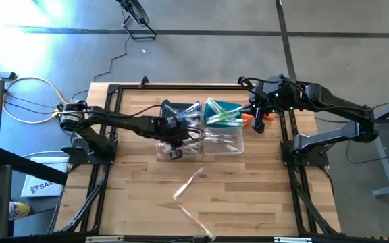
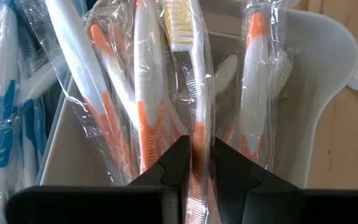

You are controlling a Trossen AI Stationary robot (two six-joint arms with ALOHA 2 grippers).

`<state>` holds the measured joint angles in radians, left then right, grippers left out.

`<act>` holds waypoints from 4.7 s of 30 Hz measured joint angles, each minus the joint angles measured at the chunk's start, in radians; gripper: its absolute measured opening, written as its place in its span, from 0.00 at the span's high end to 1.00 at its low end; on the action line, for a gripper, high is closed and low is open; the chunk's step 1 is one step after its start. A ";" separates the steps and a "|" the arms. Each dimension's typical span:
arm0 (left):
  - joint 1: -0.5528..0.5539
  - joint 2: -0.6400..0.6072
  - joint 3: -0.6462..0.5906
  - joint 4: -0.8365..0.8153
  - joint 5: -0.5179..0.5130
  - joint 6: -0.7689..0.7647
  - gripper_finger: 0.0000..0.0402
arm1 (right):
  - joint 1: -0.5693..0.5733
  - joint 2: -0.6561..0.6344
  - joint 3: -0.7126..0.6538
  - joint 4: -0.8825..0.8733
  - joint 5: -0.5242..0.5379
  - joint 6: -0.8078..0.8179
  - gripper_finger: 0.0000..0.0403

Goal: Pick & Place Toothbrushes
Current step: Put the orange toothbrush into the gray bin

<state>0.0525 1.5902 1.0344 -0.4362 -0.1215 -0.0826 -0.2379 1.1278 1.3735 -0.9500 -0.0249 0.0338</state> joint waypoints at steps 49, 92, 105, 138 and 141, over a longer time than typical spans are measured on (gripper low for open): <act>0.000 0.001 0.000 0.044 0.027 -0.079 0.61 | 0.000 0.000 0.000 -0.003 -0.004 -0.004 0.99; -0.002 -0.011 0.310 -0.097 0.222 -0.591 0.61 | 0.000 0.000 0.001 -0.005 -0.005 -0.012 0.99; -0.116 -0.011 0.310 -0.094 0.289 -0.688 0.61 | 0.000 0.000 0.001 -0.005 -0.025 -0.023 0.99; -0.373 0.239 0.310 -0.183 -0.032 -1.000 0.61 | 0.000 0.000 0.000 -0.014 -0.037 -0.072 0.99; -0.374 0.276 0.310 -0.171 -0.033 -1.001 0.61 | 0.000 0.000 0.000 -0.014 -0.037 -0.089 0.99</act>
<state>-0.3214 1.8666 1.3446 -0.6071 -0.1543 -1.0835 -0.2379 1.1278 1.3735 -0.9642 -0.0624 -0.0551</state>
